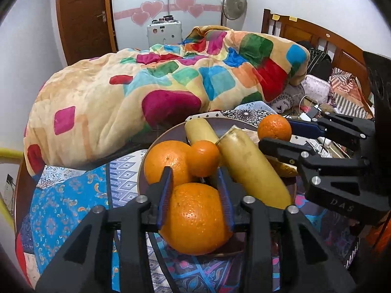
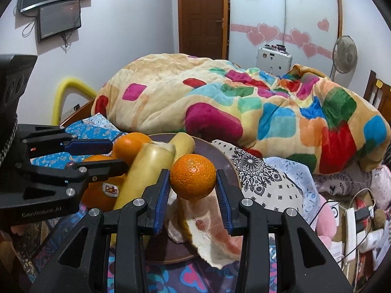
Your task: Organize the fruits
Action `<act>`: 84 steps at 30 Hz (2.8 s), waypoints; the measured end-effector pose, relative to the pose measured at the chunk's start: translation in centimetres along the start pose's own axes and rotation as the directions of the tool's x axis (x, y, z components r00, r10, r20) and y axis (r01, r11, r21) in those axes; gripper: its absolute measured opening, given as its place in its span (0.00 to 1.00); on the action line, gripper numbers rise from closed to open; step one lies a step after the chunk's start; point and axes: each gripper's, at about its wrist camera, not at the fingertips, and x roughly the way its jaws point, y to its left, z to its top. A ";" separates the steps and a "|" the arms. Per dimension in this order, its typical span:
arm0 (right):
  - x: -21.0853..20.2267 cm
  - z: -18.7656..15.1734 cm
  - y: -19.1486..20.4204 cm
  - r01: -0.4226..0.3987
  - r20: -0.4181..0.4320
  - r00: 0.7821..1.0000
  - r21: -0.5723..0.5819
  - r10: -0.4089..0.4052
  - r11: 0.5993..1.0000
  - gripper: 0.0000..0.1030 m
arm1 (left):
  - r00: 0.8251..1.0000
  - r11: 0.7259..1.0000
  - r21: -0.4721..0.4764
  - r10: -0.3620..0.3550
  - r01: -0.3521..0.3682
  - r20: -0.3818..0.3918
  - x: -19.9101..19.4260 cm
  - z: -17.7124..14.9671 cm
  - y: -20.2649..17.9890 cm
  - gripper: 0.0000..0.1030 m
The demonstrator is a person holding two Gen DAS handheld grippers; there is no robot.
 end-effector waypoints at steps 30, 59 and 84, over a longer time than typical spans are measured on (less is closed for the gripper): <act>0.4 0.3 5.7 -0.062 -0.013 0.998 -0.118 0.061 0.991 0.35 | 0.998 0.997 -0.079 0.030 -0.025 0.053 -5.9 -3.3 4.8 0.54; -4.2 -3.3 4.7 -0.060 -0.029 0.998 -0.030 0.059 0.998 0.42 | 0.996 0.990 -0.114 0.085 -0.085 -0.003 -9.3 -8.0 6.8 0.57; -1.1 -6.7 5.8 -0.089 -0.169 0.982 -0.040 0.081 0.995 0.19 | 0.991 0.984 -0.160 0.058 -0.076 -0.117 -6.3 -11.6 9.6 0.45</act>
